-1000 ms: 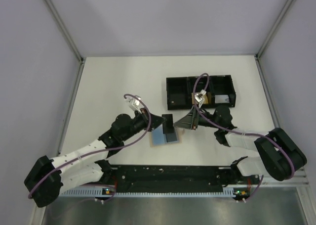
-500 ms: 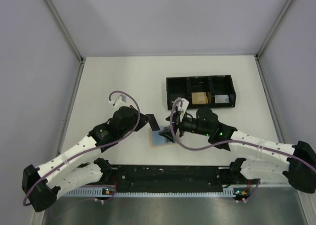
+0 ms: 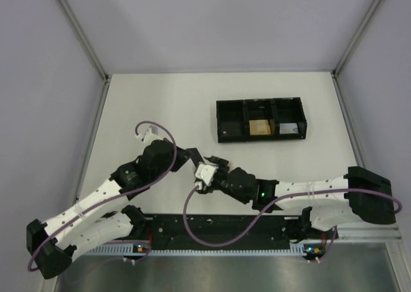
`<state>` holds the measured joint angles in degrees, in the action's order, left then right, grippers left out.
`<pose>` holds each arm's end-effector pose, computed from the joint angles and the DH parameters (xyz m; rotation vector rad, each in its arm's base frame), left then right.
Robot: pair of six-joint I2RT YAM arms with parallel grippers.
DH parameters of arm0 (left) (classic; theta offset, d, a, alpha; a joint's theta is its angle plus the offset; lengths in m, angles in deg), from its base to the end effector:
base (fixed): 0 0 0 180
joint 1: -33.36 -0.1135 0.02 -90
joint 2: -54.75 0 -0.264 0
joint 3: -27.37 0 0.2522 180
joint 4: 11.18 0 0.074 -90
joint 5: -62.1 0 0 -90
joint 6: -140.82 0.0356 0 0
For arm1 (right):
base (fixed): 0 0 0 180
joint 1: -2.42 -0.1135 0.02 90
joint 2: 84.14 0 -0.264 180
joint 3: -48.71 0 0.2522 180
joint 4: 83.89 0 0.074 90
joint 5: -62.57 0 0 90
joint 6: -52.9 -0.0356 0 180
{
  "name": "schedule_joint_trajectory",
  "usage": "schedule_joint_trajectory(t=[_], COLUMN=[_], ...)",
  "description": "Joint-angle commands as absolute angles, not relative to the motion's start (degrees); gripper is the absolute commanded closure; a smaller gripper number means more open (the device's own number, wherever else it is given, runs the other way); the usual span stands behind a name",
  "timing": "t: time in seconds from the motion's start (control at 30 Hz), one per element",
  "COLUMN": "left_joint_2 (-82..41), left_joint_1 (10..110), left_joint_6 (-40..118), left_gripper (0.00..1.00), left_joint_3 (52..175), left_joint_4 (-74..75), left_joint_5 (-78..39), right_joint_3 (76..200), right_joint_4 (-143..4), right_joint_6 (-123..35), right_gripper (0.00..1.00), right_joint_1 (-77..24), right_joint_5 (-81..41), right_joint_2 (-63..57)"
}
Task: Take the credit cards out of the card holder
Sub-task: Place the credit card in the storage box.
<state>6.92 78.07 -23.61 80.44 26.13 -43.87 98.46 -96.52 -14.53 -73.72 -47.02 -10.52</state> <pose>0.1388 -0.1236 0.2747 -0.7448 2.1269 -0.9127 0.0791 0.2706 0.2438 -1.1685 1.3305 0.3783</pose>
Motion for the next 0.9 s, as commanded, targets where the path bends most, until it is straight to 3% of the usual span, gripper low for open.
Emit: schedule_joint_trajectory(t=[0.0, 0.1, 0.2, 0.37, 0.4, 0.43, 0.6, 0.7, 0.87], left_joint_2=[8.3, 8.5, 8.8, 9.2, 9.2, 9.3, 10.3, 11.9, 16.2], left_joint_1=[77.9, 78.0, 77.9, 77.9, 77.9, 77.9, 77.9, 77.6, 76.6], left_joint_6=[-25.5, -26.1, -26.3, -26.3, -25.6, -24.0, -14.4, -6.9, 11.1], left_gripper=[1.00, 1.00, 1.00, 1.00, 0.92, 0.77, 0.37, 0.27, 0.10], left_joint_3=[80.4, 80.1, 80.1, 80.1, 80.1, 80.1, 81.9, 85.2, 89.7], left_joint_4=[23.8, 23.7, 23.6, 23.6, 23.3, 22.6, 23.3, 26.6, 26.5], left_joint_5=[-44.4, -44.3, -44.2, -45.0, -45.0, -45.1, -49.8, -55.4, -57.5], right_joint_3=[103.2, 103.3, 104.7, 104.5, 104.6, 104.7, 105.5, 105.6, 106.6], right_joint_4=[-106.6, -112.7, -114.2, -117.2, -116.5, -115.3, -108.6, -100.2, -84.3], right_joint_6=[-5.9, -1.7, 0.4, 2.5, 2.1, 1.6, -1.8, -7.5, -21.6], right_gripper=[0.33, 0.37, 0.49, 0.89, 0.95, 1.00, 1.00, 1.00, 1.00], right_joint_1=[-76.9, -78.2, -78.5, -79.0, -78.9, -78.9, -78.6, -76.1, -65.5], right_joint_5=[-57.9, -61.6, -63.7, -66.3, -66.4, -66.4, -66.6, -63.7, -48.6], right_joint_2=[-5.1, -1.8, 0.8, 1.5, 1.4, 1.0, -0.7, -4.1, -12.4])
